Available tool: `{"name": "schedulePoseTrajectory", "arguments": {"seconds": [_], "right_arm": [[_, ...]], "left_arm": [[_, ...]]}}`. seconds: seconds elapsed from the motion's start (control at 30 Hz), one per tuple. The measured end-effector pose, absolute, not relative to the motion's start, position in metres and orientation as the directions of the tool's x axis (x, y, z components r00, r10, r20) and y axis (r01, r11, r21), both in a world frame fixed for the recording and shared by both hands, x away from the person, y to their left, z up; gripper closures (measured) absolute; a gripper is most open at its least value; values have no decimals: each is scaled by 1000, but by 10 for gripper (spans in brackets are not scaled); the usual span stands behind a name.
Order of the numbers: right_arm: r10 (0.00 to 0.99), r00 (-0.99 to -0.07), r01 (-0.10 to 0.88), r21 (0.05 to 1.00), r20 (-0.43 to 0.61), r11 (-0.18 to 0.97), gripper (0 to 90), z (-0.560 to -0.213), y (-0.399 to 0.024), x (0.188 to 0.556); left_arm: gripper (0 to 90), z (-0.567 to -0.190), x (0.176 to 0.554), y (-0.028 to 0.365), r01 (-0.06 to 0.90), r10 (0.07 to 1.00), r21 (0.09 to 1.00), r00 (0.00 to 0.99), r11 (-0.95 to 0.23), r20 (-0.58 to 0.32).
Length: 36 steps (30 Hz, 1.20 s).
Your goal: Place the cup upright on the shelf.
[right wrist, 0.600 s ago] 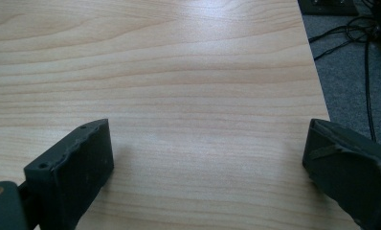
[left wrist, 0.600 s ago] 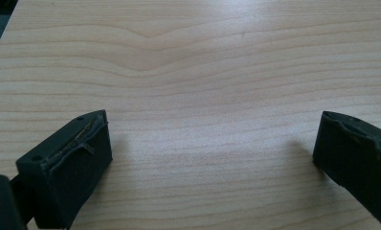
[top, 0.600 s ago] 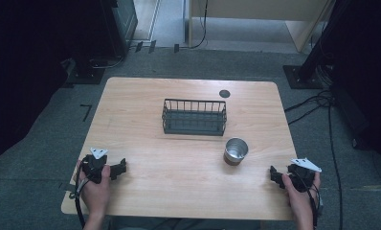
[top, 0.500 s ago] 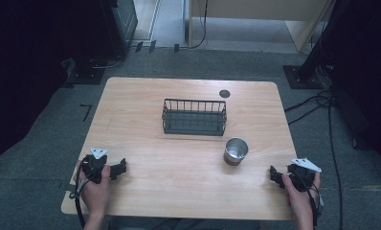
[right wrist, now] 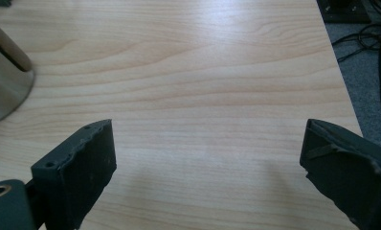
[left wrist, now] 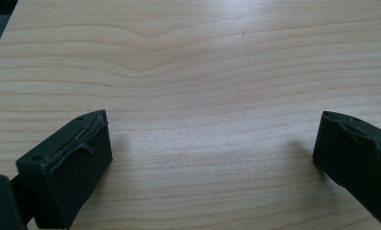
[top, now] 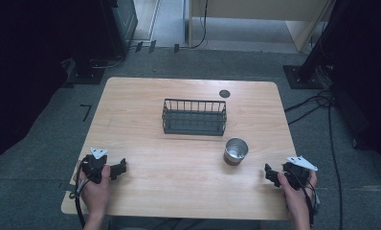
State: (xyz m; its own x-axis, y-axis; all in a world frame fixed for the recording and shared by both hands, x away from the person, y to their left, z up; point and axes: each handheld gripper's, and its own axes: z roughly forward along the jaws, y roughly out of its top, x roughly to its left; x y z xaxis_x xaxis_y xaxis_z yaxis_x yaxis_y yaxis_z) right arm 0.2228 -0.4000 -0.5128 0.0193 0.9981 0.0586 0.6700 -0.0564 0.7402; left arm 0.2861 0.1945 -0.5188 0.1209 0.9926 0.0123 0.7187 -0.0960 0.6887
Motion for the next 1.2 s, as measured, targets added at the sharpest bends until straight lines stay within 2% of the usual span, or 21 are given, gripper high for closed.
{"name": "schedulePoseTrajectory", "arguments": {"seconds": [0.67, 1.2], "right_arm": [[996, -36, 602, 797, 82, -44, 42, -471, -369, 237], [985, -150, 570, 821, 88, 14, 18, -447, -330, 252]], "left_arm": [[0, -519, 286, 195, 719, 993, 688, 121, -96, 13], [0, -519, 286, 195, 719, 993, 689, 121, -96, 13]]}}
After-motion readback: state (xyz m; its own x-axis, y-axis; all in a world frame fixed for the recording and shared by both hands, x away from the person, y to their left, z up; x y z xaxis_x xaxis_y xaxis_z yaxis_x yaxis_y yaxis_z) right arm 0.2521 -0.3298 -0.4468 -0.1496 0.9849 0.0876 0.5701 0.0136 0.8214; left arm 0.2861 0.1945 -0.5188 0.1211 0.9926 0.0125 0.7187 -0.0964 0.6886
